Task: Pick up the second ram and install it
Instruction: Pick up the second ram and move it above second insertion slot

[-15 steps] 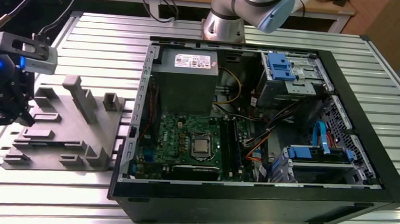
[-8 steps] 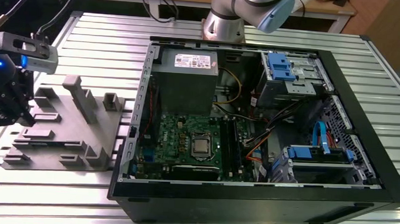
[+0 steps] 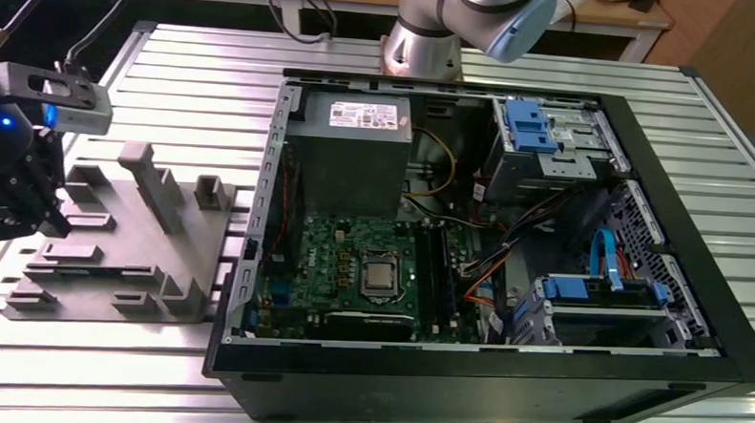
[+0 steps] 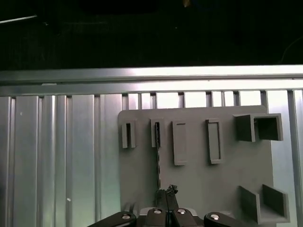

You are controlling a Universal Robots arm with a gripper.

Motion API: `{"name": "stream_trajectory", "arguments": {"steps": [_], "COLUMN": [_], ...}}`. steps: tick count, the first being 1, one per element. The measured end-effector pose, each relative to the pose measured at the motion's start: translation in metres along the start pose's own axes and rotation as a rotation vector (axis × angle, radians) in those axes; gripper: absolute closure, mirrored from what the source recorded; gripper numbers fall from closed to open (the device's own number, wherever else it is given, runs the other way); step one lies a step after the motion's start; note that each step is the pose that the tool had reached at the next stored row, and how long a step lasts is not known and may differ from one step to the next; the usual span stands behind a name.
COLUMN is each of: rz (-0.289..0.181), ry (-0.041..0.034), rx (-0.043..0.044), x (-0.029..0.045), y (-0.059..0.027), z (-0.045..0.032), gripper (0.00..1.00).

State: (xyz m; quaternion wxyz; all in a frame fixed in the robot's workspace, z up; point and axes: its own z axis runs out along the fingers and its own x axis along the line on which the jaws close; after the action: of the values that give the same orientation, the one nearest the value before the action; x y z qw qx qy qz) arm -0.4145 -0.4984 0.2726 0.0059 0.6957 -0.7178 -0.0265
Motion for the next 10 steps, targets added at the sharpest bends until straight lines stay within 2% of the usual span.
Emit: {"name": "stream_trajectory", "arguments": {"steps": [6, 10], "rz": [-0.03, -0.032], "ry": [0.0001, 0.0], "rx": [-0.0011, -0.001], "x": [0.0001, 0.0001], "y": [0.0, 0.0], "z": [0.0031, 0.0032], "gripper": [0.93, 0.93]}}
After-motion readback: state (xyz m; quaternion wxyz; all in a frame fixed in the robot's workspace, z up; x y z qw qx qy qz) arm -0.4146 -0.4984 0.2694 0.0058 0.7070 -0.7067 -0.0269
